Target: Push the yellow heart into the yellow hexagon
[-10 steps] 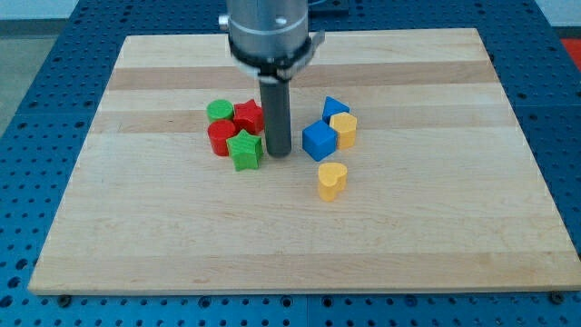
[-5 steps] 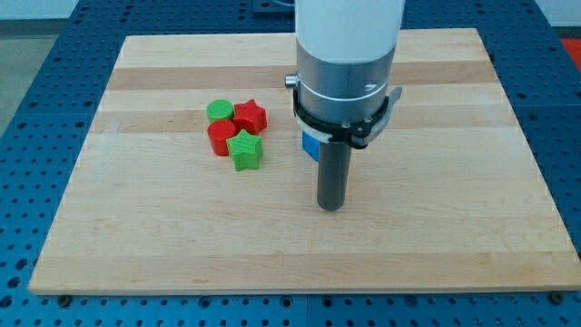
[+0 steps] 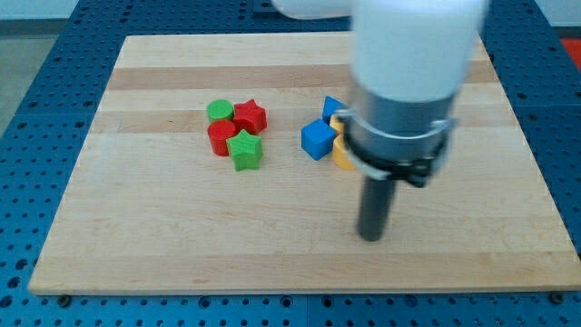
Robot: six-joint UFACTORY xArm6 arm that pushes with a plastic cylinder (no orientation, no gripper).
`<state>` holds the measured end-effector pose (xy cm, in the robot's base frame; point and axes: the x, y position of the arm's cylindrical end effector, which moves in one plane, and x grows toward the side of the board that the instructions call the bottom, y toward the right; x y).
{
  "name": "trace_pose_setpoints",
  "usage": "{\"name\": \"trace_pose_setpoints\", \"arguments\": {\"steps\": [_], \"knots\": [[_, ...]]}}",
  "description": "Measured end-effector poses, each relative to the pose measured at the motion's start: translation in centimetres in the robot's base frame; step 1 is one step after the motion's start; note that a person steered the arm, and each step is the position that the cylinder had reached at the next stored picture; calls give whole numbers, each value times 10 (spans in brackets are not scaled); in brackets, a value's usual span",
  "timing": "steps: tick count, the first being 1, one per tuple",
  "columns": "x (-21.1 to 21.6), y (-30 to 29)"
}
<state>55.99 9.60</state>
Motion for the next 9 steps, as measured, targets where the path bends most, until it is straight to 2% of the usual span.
{"name": "trace_pose_setpoints", "arguments": {"steps": [1,3,5,7,8,9], "knots": [[-61,60],[-71,61],[-65,-28],[-62,-50],[-62,-108],[-61,-119]]}}
